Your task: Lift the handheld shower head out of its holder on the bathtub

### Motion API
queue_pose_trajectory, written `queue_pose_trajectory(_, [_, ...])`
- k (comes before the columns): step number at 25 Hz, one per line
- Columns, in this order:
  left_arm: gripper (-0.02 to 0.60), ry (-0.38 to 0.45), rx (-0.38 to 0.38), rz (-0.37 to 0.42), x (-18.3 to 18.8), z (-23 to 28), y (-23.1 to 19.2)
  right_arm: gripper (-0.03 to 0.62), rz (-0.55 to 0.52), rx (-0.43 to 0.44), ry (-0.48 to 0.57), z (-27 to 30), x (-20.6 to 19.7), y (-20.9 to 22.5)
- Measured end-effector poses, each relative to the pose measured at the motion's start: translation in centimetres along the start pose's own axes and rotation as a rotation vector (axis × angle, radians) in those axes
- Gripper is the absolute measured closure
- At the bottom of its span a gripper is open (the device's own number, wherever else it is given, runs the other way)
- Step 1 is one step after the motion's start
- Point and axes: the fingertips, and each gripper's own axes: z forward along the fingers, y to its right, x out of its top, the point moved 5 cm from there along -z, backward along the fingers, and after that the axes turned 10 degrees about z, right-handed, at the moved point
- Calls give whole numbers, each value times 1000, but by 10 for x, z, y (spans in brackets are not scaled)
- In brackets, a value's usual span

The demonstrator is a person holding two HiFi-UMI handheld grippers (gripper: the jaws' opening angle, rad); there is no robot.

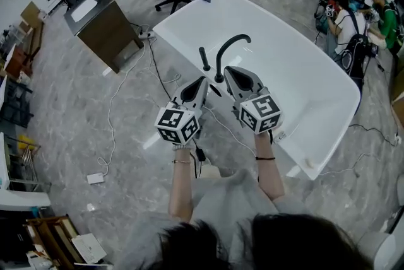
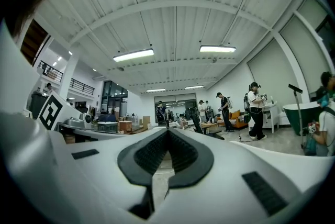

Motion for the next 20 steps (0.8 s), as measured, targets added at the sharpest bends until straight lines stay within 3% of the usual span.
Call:
queue_pose_trajectory(13, [577, -12, -124, -4, -6, 14, -68, 594, 0, -119, 7, 61, -10, -4])
queue_pose_trajectory(20, [577, -14, -147, 2, -14, 11, -90, 594, -20, -145, 12, 80, -18, -13])
